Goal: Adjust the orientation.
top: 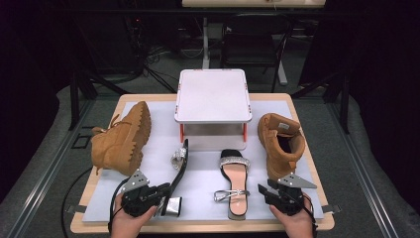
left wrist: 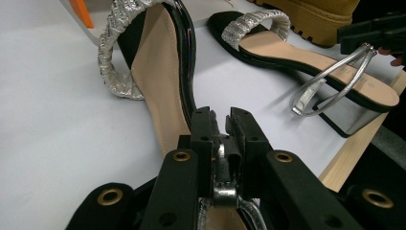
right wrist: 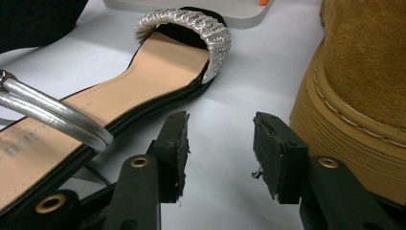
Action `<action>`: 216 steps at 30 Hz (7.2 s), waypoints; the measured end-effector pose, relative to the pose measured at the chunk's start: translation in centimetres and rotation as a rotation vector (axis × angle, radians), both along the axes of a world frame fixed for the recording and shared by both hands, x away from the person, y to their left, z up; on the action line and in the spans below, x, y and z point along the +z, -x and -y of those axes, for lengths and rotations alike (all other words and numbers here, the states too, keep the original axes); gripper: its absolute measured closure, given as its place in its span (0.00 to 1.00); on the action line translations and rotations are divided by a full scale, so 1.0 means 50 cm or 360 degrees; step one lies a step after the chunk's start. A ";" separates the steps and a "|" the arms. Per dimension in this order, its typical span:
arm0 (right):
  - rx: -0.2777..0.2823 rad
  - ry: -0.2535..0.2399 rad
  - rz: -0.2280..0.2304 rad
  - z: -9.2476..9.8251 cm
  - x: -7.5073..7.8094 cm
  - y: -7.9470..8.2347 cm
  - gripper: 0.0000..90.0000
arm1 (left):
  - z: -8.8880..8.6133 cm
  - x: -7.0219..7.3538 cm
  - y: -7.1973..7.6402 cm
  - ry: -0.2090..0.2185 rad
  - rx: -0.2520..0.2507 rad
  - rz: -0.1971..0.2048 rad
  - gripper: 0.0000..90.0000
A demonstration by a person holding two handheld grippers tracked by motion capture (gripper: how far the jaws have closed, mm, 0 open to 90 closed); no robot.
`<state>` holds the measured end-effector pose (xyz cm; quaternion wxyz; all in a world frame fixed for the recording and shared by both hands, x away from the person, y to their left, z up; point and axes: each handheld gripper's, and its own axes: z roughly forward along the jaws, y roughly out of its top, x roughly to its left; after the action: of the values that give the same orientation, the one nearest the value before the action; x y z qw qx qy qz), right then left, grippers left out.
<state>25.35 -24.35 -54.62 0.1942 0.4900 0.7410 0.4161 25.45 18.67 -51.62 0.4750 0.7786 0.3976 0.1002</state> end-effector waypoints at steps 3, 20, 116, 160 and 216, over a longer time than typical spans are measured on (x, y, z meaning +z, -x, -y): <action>-0.0005 -0.0002 0.0000 0.001 0.000 0.000 0.62 | 0.003 0.001 -0.001 0.0013 -0.0016 -0.0012 0.90; -0.0018 -0.0018 -0.0003 0.006 0.000 0.001 0.62 | 0.085 -0.004 -0.024 0.0040 -0.0128 -0.0090 0.90; -0.0038 -0.0093 0.0011 0.014 0.010 0.013 0.60 | -0.057 -0.020 -0.060 -0.0051 0.0146 -0.0300 0.98; 0.0010 -0.0093 0.0056 -0.021 0.041 0.052 0.61 | -0.121 -0.026 -0.055 0.0007 0.0329 -0.0158 0.64; 0.0152 0.0035 0.0020 -0.065 0.029 0.040 0.95 | -0.113 -0.033 -0.058 0.0004 0.0309 -0.0163 0.62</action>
<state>23.36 -21.12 -53.16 0.1843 0.4494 0.7668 0.4197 28.36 24.30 -53.28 0.4430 0.7400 0.4950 0.1054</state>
